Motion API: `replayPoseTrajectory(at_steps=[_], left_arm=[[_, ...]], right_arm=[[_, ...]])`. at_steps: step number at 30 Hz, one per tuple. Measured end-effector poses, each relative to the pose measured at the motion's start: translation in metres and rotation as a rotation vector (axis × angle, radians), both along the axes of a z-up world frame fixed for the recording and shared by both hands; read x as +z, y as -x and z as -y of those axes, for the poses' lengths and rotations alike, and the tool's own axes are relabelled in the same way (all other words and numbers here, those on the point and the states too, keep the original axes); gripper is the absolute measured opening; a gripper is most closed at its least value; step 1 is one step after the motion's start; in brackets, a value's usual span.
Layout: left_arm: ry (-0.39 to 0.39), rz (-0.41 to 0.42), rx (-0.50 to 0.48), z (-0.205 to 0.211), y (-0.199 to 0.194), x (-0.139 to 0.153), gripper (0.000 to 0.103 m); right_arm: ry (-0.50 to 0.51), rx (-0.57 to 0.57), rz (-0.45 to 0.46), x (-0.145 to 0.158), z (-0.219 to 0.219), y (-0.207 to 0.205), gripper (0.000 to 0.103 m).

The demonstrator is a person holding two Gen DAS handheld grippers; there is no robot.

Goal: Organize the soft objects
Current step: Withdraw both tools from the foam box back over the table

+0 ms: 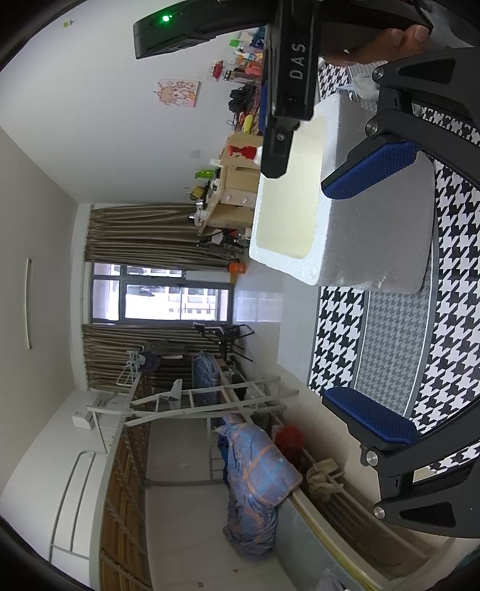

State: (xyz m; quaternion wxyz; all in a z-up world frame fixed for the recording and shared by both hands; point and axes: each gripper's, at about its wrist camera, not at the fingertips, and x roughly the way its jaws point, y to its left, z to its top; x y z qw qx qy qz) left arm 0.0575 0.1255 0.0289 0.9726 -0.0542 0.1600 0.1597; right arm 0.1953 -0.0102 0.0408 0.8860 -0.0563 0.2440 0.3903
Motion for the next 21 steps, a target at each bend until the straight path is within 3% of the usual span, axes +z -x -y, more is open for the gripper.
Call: replayPoseTrajectory(at_steps=[21], left_arm=[[-0.004,0.021,-0.037,0.016,0.008,0.003,0.102]], right_arm=[[-0.026,-0.005,0.069,-0.002,0.028,0.028,0.094]])
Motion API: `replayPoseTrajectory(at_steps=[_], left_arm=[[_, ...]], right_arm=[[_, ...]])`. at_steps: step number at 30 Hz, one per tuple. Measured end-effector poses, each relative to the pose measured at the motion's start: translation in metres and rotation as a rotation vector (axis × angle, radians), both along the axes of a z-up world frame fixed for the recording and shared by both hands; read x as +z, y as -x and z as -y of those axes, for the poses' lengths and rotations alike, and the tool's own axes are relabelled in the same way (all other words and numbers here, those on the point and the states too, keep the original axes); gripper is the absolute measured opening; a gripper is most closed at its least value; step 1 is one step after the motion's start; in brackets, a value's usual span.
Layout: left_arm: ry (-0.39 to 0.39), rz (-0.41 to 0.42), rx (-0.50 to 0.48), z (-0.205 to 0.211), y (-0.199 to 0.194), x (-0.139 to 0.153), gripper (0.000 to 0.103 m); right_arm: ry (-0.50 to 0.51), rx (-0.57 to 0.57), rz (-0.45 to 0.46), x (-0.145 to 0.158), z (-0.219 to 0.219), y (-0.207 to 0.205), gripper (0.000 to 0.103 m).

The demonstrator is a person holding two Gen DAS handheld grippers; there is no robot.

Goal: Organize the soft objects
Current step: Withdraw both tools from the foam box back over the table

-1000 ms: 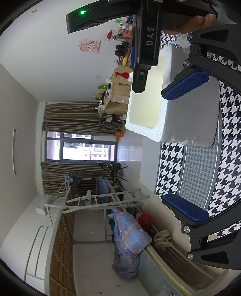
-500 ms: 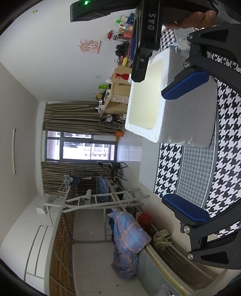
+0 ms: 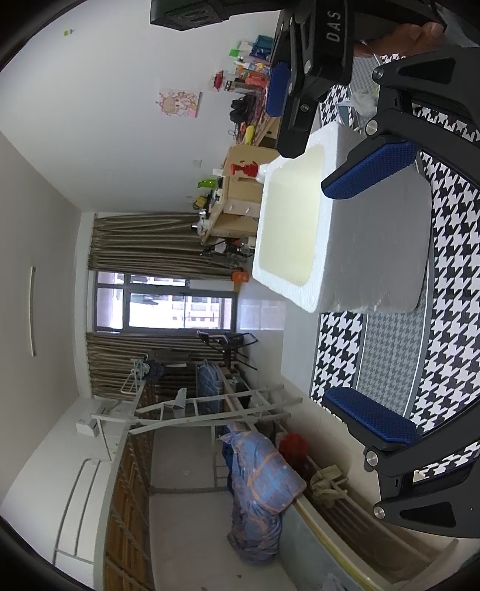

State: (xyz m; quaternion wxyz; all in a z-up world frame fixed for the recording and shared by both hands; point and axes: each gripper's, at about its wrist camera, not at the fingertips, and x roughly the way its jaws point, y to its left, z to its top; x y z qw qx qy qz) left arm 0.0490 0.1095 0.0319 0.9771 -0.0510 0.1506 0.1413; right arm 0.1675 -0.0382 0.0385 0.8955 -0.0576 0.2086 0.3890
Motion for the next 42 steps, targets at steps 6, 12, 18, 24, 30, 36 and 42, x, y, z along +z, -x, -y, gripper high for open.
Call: replayPoseTrajectory(at_steps=[6,12,18,24,30,36,42], left_arm=[[-0.011,0.0,-0.016,0.008,-0.001,-0.001,0.102],[-0.013,0.008,-0.04,0.015,0.001,-0.002,0.102],[-0.022,0.019,-0.067,0.024,0.002,-0.002,0.102],[-0.026,0.022,-0.095,0.031,0.005,-0.003,0.102],[-0.024,0.02,-0.127,0.037,0.004,-0.005,0.102],[-0.016,0.016,-0.141,0.039,0.003,-0.005,0.102],[-0.015,0.014,-0.168,0.044,0.0,-0.006,0.102]], right_arm=[[-0.01,-0.006,0.016,-0.001,0.011,0.005,0.095],[-0.019,-0.023,0.036,-0.006,0.024,0.011,0.095],[-0.039,-0.031,0.047,-0.008,0.036,0.018,0.095],[-0.04,-0.061,0.053,-0.013,0.044,0.022,0.097],[-0.052,-0.082,0.05,-0.014,0.054,0.024,0.097],[-0.062,-0.114,0.048,-0.019,0.069,0.024,0.097],[-0.058,-0.149,0.048,-0.023,0.079,0.024,0.097]])
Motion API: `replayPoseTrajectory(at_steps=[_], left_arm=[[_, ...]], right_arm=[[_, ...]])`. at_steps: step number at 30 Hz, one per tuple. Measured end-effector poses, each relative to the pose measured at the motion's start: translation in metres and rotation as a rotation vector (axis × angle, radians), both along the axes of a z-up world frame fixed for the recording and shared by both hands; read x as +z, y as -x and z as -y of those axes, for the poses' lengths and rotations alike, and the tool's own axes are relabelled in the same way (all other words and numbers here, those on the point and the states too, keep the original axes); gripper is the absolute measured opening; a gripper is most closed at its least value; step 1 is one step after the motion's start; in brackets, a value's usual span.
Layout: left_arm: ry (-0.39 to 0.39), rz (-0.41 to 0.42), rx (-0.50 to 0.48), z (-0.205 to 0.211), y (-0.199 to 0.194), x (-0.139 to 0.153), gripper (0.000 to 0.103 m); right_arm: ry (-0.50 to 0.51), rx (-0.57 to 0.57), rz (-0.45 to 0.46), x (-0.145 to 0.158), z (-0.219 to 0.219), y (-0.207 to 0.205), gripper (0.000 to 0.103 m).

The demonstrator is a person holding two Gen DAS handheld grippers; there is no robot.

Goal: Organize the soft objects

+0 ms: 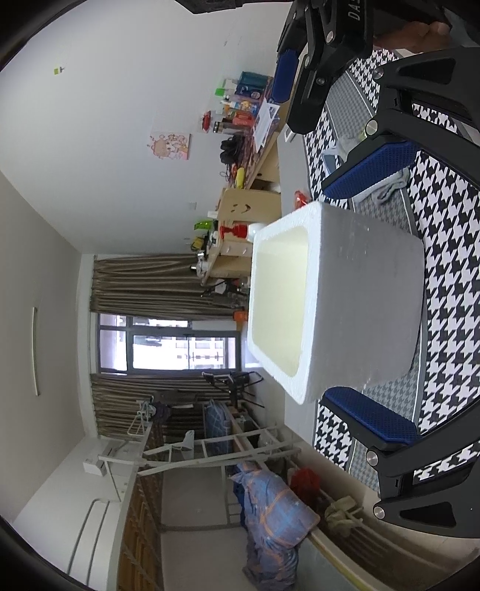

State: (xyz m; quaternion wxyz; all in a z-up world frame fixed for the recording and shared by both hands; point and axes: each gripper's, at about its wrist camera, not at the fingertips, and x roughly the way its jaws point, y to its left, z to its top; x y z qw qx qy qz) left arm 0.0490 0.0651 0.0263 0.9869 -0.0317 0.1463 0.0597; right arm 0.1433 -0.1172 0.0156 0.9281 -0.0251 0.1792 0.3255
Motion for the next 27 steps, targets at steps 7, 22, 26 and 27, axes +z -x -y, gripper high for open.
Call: replayPoseTrajectory(at_steps=[7,22,26,27], left_arm=[[0.003,-0.005,-0.042,0.014,-0.003,-0.003,0.102],[-0.009,-0.021,-0.151,0.046,-0.012,-0.006,0.102],[-0.01,-0.025,-0.176,0.054,-0.015,-0.007,0.102],[-0.01,-0.027,-0.183,0.057,-0.016,-0.007,0.102]], right_arm=[[-0.012,-0.049,-0.021,-0.007,0.021,-0.002,0.097],[-0.02,-0.149,-0.029,-0.011,0.057,0.001,0.097],[-0.023,-0.175,-0.031,-0.011,0.064,0.002,0.097],[-0.023,-0.183,-0.033,-0.011,0.067,0.002,0.097]])
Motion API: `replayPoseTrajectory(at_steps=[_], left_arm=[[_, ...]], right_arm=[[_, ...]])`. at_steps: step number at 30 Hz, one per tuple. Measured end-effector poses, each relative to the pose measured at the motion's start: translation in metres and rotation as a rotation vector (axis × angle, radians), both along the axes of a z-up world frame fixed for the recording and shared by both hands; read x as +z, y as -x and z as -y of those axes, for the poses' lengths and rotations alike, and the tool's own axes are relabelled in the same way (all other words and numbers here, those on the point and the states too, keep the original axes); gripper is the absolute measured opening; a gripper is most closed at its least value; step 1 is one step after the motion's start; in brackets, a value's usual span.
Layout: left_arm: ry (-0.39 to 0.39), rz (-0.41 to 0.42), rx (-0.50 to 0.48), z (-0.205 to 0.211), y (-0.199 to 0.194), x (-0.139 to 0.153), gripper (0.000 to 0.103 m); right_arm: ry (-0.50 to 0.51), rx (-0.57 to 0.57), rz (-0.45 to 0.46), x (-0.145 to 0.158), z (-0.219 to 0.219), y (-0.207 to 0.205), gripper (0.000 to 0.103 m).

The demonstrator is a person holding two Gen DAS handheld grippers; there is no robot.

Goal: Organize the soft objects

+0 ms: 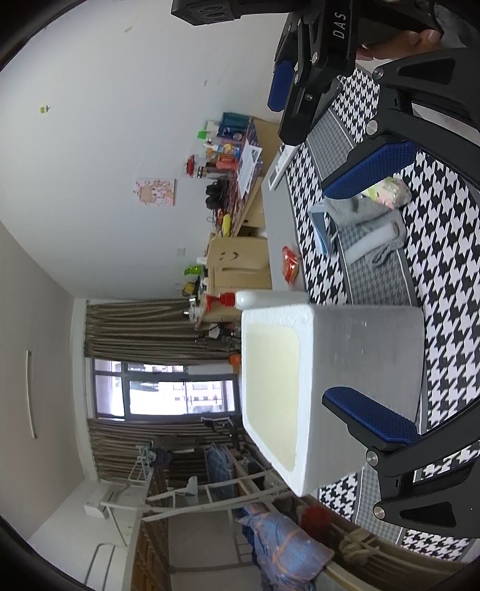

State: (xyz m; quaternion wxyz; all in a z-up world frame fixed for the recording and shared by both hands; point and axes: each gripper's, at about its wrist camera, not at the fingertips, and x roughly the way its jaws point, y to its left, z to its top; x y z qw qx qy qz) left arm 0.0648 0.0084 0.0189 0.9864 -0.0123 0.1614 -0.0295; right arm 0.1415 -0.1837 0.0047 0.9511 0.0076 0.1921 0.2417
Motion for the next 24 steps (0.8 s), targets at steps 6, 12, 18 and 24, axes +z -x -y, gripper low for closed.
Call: replayPoseTrajectory(at_steps=[6,12,18,24], left_arm=[[-0.005,-0.014,-0.026,0.01,-0.004,-0.003,0.102],[-0.007,-0.031,-0.045,0.022,-0.009,-0.007,0.102],[-0.009,-0.06,-0.065,0.035,-0.015,-0.015,0.102],[-0.01,-0.089,-0.078,0.046,-0.024,-0.021,0.102]], right_arm=[[-0.005,-0.023,-0.013,-0.003,0.011,-0.002,0.097],[-0.002,-0.041,-0.03,-0.007,0.018,-0.007,0.097],[-0.006,-0.05,-0.06,-0.014,0.028,-0.015,0.097],[-0.006,-0.054,-0.09,-0.021,0.034,-0.024,0.097]])
